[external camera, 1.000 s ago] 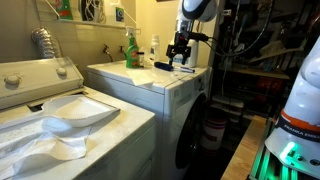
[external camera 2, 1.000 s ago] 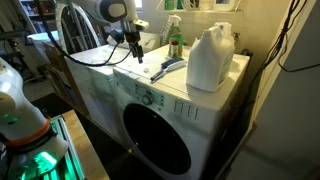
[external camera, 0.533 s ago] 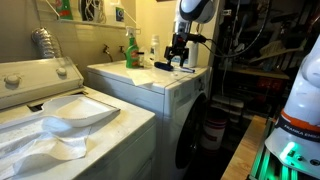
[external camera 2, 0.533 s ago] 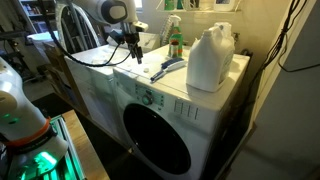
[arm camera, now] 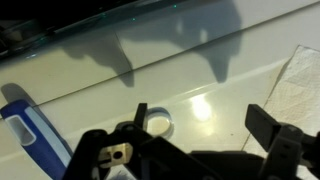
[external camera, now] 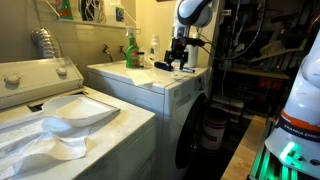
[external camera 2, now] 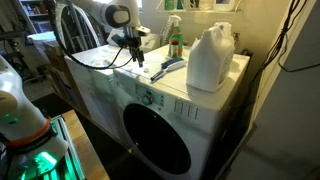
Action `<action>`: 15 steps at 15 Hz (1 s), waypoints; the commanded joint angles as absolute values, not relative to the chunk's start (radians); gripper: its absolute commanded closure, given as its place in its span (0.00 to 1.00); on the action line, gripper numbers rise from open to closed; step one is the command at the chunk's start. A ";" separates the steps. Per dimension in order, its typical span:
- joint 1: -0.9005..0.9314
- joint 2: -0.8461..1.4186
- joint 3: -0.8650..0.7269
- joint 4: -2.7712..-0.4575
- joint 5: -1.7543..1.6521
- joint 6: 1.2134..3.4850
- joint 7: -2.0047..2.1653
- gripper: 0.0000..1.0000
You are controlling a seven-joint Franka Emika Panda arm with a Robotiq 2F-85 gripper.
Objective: Flip the small white cap over
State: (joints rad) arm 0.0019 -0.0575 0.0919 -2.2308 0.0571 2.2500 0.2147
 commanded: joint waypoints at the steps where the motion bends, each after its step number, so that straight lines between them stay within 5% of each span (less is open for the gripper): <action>1: 0.013 -0.034 0.070 -2.221 0.053 2.254 0.186 0.00; 15: 0.015 0.008 0.063 -2.205 -0.005 2.302 0.201 0.00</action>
